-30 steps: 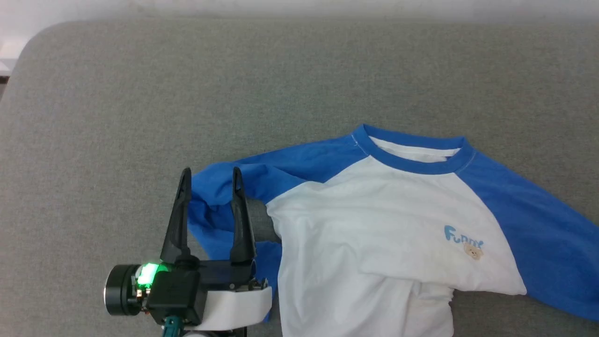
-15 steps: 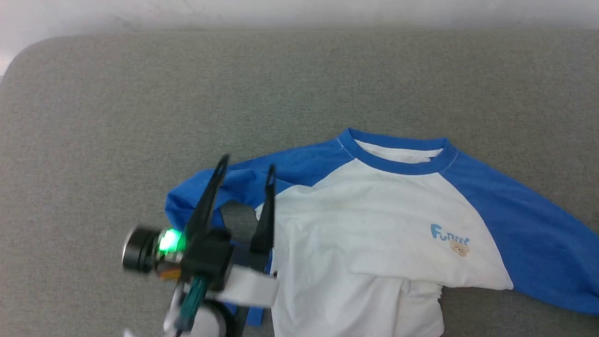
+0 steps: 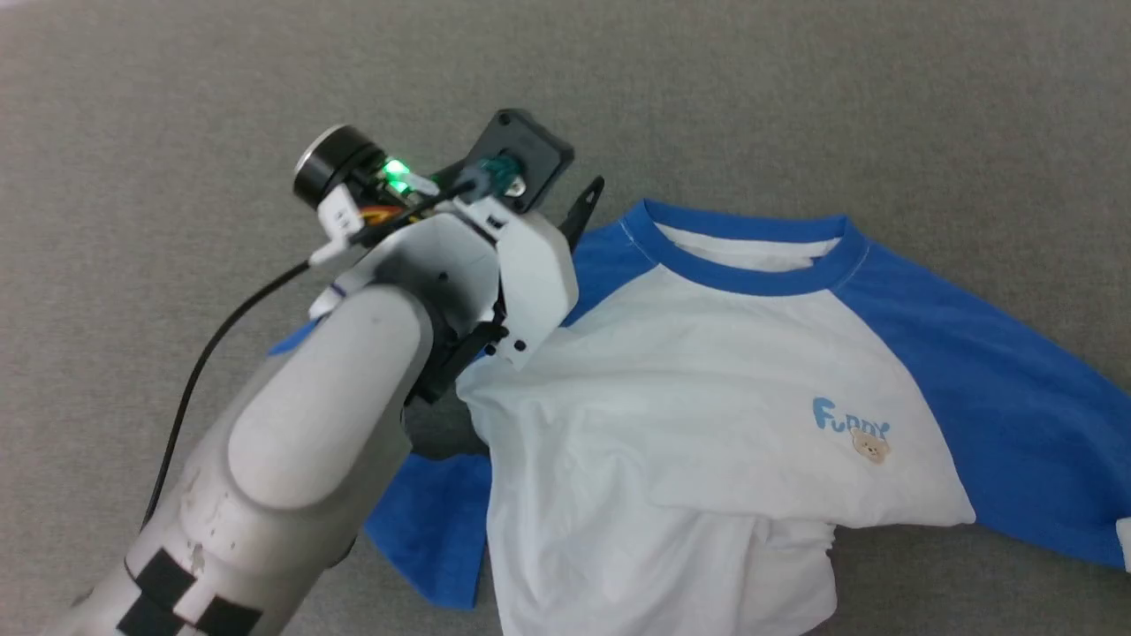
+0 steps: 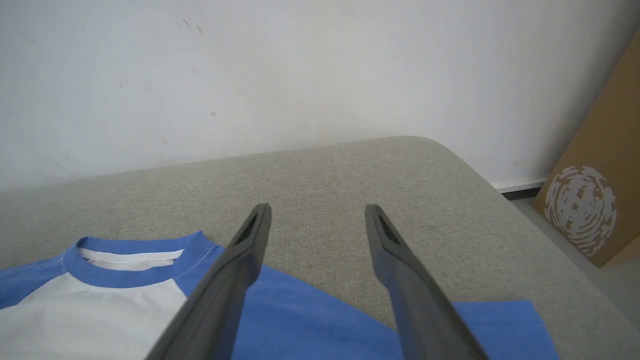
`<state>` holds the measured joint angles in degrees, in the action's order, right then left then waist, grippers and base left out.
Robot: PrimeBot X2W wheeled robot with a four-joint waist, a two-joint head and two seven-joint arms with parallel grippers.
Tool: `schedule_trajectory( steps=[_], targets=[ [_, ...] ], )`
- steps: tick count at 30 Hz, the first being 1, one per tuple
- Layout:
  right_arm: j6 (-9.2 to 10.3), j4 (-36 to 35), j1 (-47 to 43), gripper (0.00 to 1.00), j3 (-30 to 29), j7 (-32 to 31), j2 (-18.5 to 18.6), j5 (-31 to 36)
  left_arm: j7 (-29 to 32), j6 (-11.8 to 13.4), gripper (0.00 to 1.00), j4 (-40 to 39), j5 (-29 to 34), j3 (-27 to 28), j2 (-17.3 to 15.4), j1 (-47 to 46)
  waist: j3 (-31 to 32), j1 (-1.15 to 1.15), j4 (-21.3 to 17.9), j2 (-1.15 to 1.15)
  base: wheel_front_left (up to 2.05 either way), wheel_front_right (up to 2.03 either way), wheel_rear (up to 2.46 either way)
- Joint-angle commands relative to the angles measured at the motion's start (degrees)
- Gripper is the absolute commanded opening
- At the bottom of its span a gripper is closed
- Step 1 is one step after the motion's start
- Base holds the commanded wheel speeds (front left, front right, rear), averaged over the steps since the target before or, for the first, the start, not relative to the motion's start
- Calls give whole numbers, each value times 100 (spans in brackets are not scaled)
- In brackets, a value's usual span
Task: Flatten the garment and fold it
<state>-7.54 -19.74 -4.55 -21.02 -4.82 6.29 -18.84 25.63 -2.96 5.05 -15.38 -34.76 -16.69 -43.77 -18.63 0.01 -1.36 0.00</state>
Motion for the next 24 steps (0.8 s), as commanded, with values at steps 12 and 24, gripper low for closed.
schedule_trajectory(
  steps=[12,24],
  targets=[
    [5,400,387,100,181,245,320,-341,1816,-395,100,887,-733,-483,-240,-541,-850,-1,-475,0,0,0,0],
    [5,568,504,100,211,292,470,-438,3254,-137,0,655,-1345,-470,-482,-17,-942,-1,-479,0,0,0,0]
  ],
)
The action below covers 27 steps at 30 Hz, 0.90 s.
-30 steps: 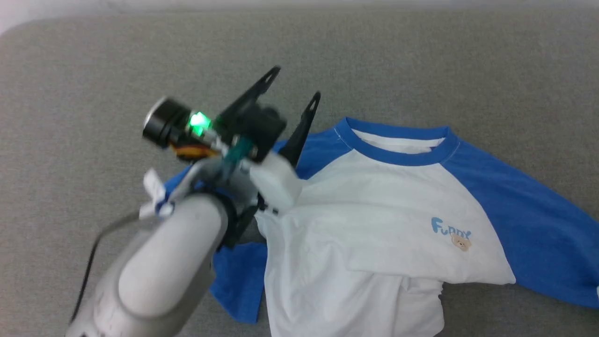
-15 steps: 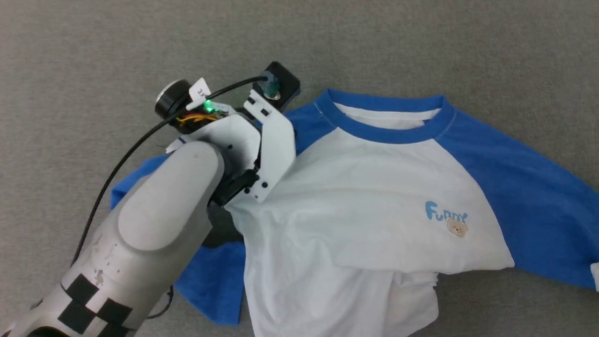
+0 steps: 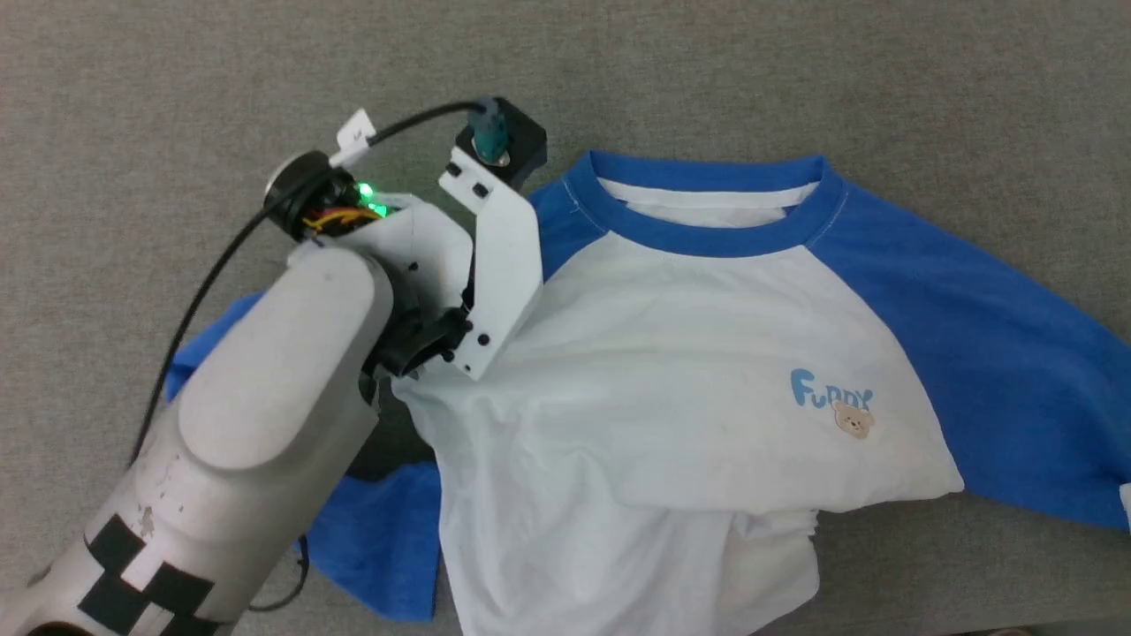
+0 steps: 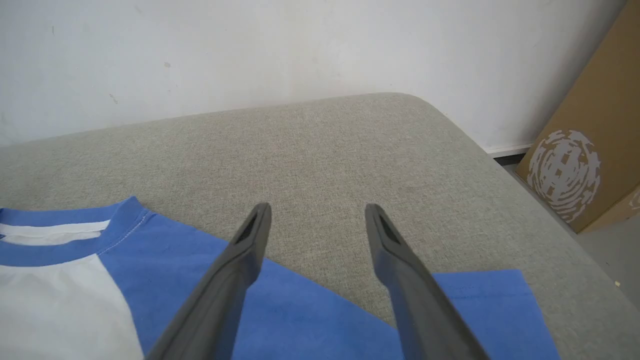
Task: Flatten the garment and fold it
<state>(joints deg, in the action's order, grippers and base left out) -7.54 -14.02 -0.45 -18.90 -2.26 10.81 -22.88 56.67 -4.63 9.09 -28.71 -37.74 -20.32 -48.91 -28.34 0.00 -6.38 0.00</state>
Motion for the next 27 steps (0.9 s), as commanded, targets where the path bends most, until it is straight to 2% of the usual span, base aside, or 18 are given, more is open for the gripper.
schedule_trajectory(
  steps=[1,8,12,19,22,25,27],
  targets=[
    [5,3,105,100,16,33,33,-33,33,49,0,188,2,-138,-128,508,59,0,41,0,0,0,0],
    [5,-90,199,100,264,-83,211,75,-1317,115,0,-110,45,187,-51,633,452,0,262,0,0,0,0],
    [5,-158,427,100,662,-481,613,-90,-1826,172,0,-356,54,320,-122,857,608,0,404,0,0,0,0],
    [5,40,1074,100,1468,-1800,2018,-663,-2309,358,0,-777,235,420,-305,1141,531,0,642,0,0,0,0],
    [5,211,1262,100,1947,-2563,2795,-1013,-2335,372,0,-831,277,333,-211,1111,403,0,746,0,0,0,0],
    [5,325,1514,100,2377,-2852,3409,-1202,-2376,362,0,-800,299,236,-32,995,274,0,832,0,0,0,0],
    [5,416,1662,100,2635,-2937,3617,-1368,-2395,358,0,-750,322,183,65,904,195,0,867,0,0,0,0]
  ],
)
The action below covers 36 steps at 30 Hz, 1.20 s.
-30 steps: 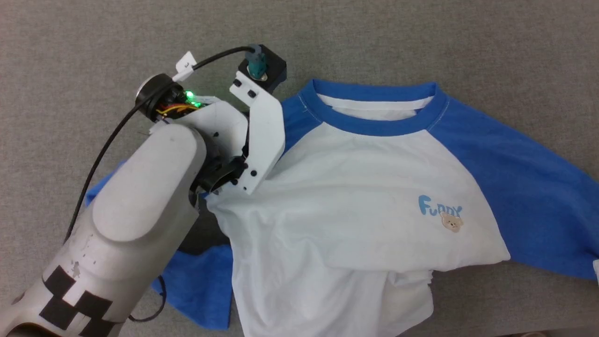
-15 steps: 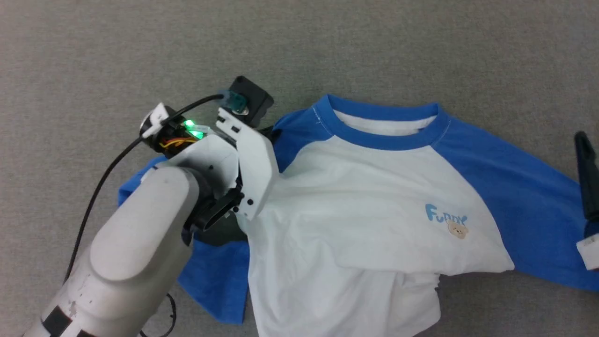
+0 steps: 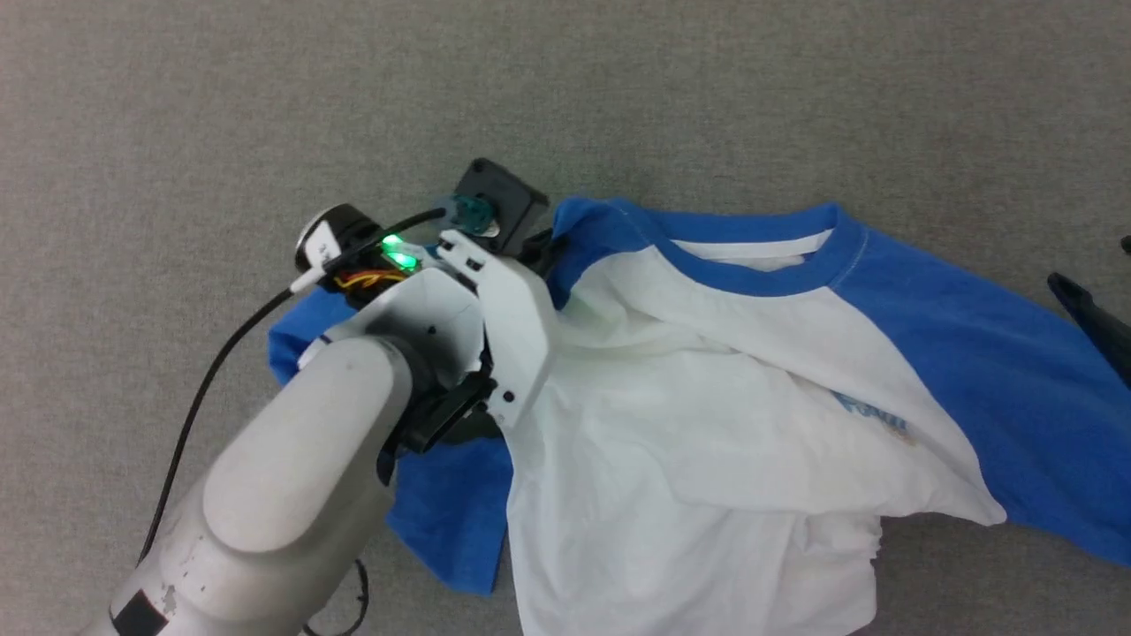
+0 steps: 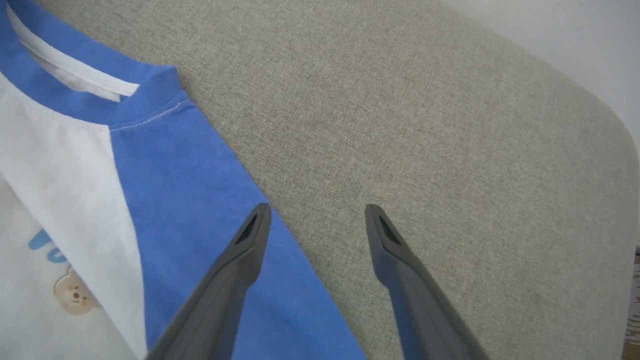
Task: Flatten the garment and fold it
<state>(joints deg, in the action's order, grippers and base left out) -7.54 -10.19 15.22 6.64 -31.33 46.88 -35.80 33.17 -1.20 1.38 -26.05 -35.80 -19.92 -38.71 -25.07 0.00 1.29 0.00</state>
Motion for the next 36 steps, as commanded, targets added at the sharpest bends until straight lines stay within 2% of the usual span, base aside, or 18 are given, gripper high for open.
schedule_trajectory(
  steps=[1,9,13,15,16,17,21,24,31,36],
  targets=[
    [5,65,154,100,236,-79,118,-134,-55,12,0,51,70,-34,67,-165,-165,0,118,0,0,0,0],
    [5,260,545,100,1407,-191,803,-477,-99,-28,0,259,134,-157,294,-501,-413,0,245,0,0,0,0],
    [5,408,746,100,1909,-86,976,-590,-122,-29,0,348,137,-192,391,-622,-521,0,309,0,0,0,0],
    [5,471,860,38,2118,-66,1040,-676,-148,-32,0,406,137,-200,415,-658,-544,0,319,0,0,0,0],
    [5,480,935,12,2223,-23,1083,-669,-166,-33,0,437,134,-200,423,-672,-548,0,321,0,0,0,0],
    [5,506,1013,0,2308,40,1117,-651,-192,-35,0,472,129,-196,428,-682,-542,0,319,0,0,0,0],
    [5,721,1259,0,2324,418,1035,-576,-374,-24,0,583,112,-153,437,-664,-462,0,289,0,0,0,0],
    [5,962,1452,0,2188,926,833,-431,-755,-2,0,670,143,-69,439,-654,-339,0,243,0,0,0,0],
    [5,1306,1696,0,1534,2008,127,-182,-1753,162,0,778,211,227,484,-666,184,0,105,0,0,0,0],
    [5,1477,1879,0,977,2331,-449,76,-2194,299,0,703,306,418,456,-822,748,0,32,0,0,0,0]
  ],
)
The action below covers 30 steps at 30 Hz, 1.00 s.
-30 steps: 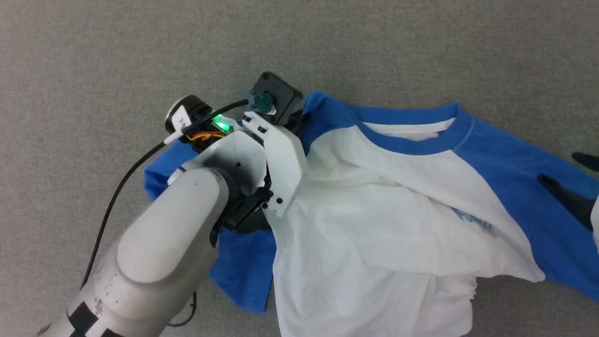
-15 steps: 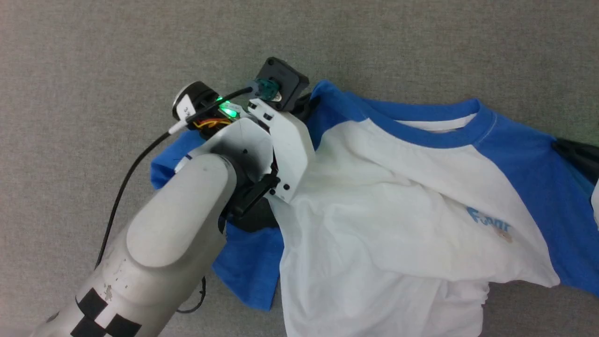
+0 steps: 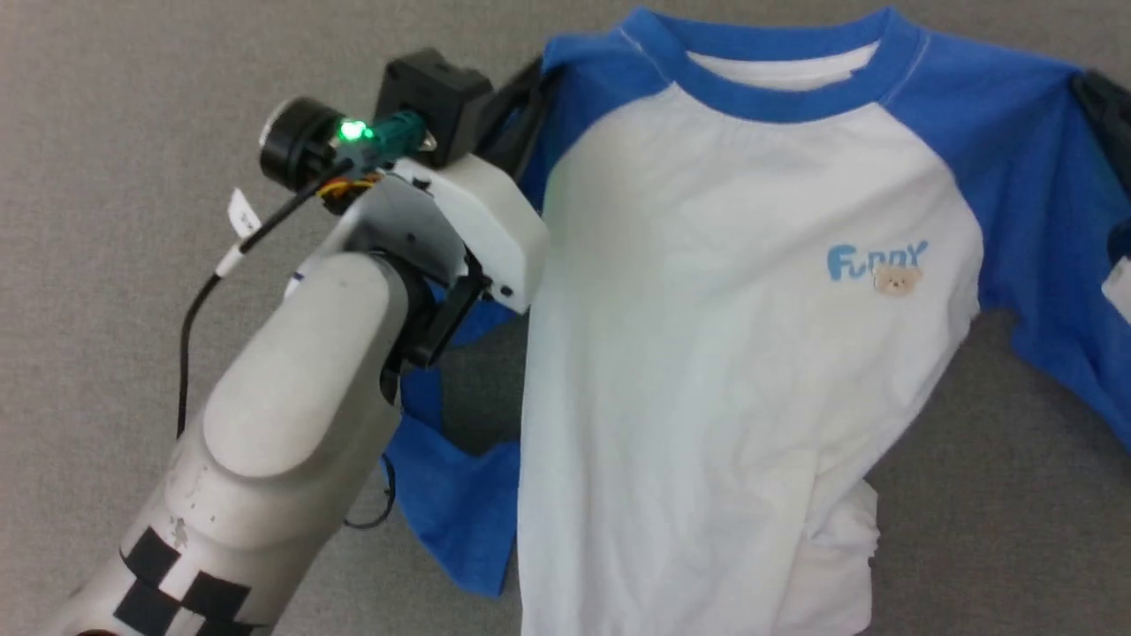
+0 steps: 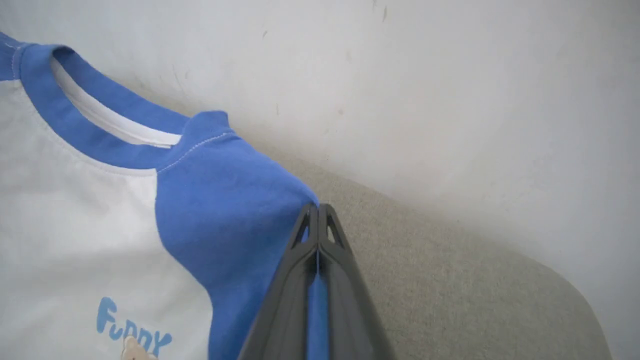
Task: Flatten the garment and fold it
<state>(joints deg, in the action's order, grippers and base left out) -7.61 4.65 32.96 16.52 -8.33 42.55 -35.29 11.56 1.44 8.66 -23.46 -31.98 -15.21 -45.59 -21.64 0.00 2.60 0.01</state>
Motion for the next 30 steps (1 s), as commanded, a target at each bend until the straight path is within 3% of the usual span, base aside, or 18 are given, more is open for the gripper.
schedule_trajectory(
  steps=[1,10,19,30],
  targets=[
    [12,13,170,0,-98,45,-121,103,-94,73,0,-46,70,81,-25,-184,521,0,-111,-1,0,0,0],
    [12,-9,1125,0,-280,-327,-842,780,-27,250,0,19,206,428,-261,-941,1421,0,-240,-1,0,0,0],
    [12,391,2181,0,-142,-725,-1331,1056,458,125,0,653,56,574,-373,-1707,1874,0,-317,-1,0,0,0],
    [12,481,2966,0,104,-1249,-1406,904,1377,-30,0,674,-153,528,-474,-2285,1860,0,-475,-1,0,0,0]
  ],
)
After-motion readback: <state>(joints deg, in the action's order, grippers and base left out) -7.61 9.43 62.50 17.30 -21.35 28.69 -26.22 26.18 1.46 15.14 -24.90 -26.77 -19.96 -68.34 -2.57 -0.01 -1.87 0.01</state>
